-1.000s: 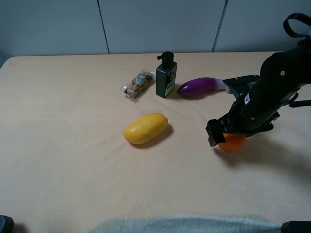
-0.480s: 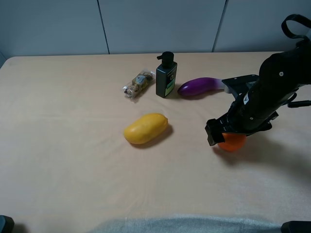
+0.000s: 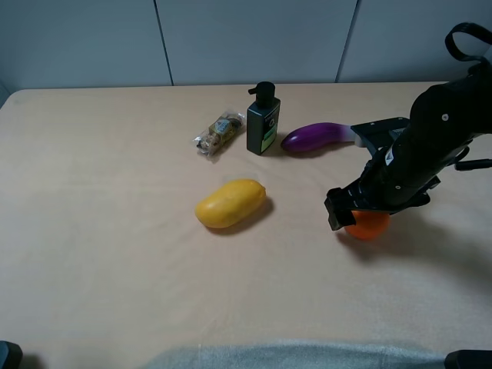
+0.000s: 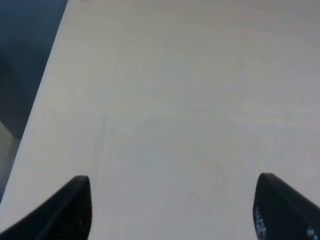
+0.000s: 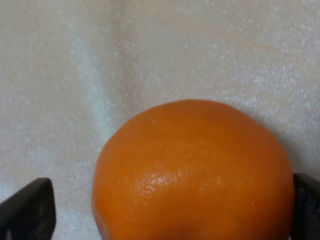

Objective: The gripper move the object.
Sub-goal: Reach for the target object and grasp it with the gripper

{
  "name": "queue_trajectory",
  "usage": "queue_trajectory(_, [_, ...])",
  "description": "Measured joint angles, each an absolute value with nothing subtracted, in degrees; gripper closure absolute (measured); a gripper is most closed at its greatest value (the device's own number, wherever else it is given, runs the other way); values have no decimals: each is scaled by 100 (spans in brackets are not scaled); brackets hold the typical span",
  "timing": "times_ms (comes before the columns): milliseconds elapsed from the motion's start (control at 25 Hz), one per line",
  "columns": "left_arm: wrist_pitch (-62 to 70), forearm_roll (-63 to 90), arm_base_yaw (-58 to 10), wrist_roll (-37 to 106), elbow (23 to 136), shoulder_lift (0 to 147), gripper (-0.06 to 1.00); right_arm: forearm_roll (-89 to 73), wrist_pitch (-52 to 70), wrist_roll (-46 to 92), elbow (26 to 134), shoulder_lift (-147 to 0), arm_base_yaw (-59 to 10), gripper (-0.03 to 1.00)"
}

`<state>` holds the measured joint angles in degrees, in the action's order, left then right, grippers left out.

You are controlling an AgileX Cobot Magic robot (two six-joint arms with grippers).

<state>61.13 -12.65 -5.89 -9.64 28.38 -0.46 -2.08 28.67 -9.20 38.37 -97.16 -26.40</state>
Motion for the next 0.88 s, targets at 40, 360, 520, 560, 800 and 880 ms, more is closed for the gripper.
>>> queue_trajectory(40, [6113,-1265,-589,-964,2838,-46,21,-202,2867,-920,3837,-9716,-2640,28])
queue_trajectory(360, [6113,-1265,-589,-964,2838,-46,21,-186,2862,-920,3844,-9875,-2640,28])
queue_trajectory(520, [6113,-1265,-589,-964,2838,-46,21,-168,2862,-920,3844,-9913,-2640,28])
queue_trajectory(560, [6113,-1265,-589,-964,2838,-46,21,-168,2862,-920,3844,-9913,-2640,28])
queue_trajectory(800, [6113,-1265,-589,-964,2838,-46,21,-168,2856,-920,3844,-9913,-2640,28])
queue_trajectory(880, [6113,-1265,-589,-964,2838,-46,21,-168,2846,-920,3844,-9913,-2640,28])
